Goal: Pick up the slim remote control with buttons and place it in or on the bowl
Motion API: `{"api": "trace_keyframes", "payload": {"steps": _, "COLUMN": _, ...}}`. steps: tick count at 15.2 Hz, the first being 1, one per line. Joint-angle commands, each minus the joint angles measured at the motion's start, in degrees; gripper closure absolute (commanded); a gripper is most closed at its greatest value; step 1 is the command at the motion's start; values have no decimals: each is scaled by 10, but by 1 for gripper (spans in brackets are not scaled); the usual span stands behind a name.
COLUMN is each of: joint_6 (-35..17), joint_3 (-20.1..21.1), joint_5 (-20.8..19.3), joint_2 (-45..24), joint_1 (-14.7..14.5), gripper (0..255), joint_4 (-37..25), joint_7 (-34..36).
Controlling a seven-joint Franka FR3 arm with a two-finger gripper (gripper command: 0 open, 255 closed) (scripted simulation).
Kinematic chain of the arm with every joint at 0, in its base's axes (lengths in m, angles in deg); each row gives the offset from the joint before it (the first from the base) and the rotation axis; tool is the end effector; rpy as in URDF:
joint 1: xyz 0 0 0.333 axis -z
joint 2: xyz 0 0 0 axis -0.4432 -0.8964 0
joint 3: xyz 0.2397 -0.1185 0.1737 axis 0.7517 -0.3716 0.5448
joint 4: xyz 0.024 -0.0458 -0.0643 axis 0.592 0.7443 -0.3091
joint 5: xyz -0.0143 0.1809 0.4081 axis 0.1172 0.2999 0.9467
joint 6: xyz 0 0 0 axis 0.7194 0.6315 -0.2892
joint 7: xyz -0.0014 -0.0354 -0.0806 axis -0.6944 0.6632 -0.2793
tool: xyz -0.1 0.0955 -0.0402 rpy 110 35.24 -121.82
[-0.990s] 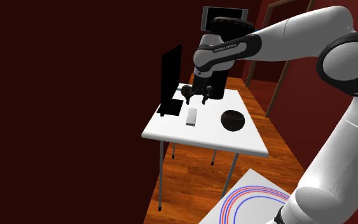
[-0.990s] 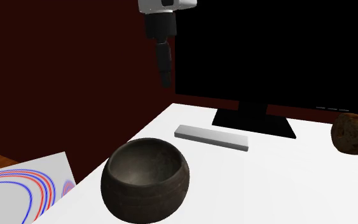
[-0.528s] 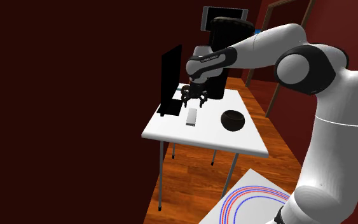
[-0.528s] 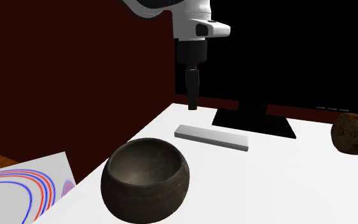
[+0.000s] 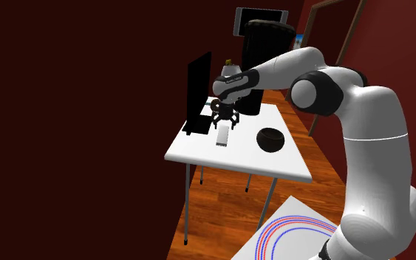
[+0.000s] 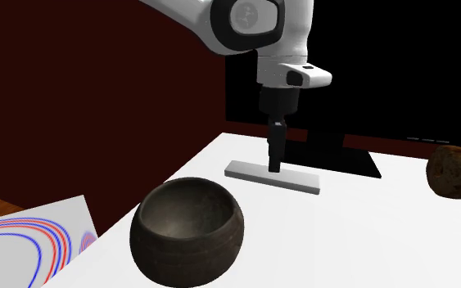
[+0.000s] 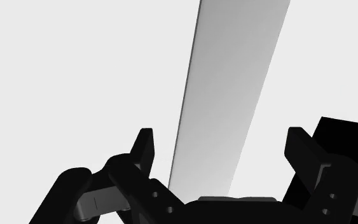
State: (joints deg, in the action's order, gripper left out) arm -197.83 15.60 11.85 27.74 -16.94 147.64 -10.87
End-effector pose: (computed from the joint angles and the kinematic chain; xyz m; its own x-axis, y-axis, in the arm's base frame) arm 0.7218 -0.1866 0.3072 0.7639 -0.6452 0.0091 -0.6453 -0.7638 0.0174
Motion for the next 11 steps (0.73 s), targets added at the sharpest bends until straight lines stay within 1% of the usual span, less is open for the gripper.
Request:
{"api": "trace_keyframes", "payload": {"steps": 1, "joint_6": -10, "joint_3": 0, "joint_5": 1, "joint_2": -10, "joint_1": 0, "gripper": 0, "joint_4": 0, "joint_7": 1}}
{"api": "trace_keyframes", "payload": {"steps": 5, "joint_6": -38, "joint_3": 1, "joint_5": 2, "joint_2": -24, "joint_1": 1, "gripper": 0, "joint_4": 15, "joint_7": 0}}
{"api": "trace_keyframes", "payload": {"steps": 11, "joint_6": -38, "joint_3": 1, "joint_5": 2, "joint_2": -24, "joint_1": 1, "gripper": 0, "joint_4": 15, "joint_7": 0}}
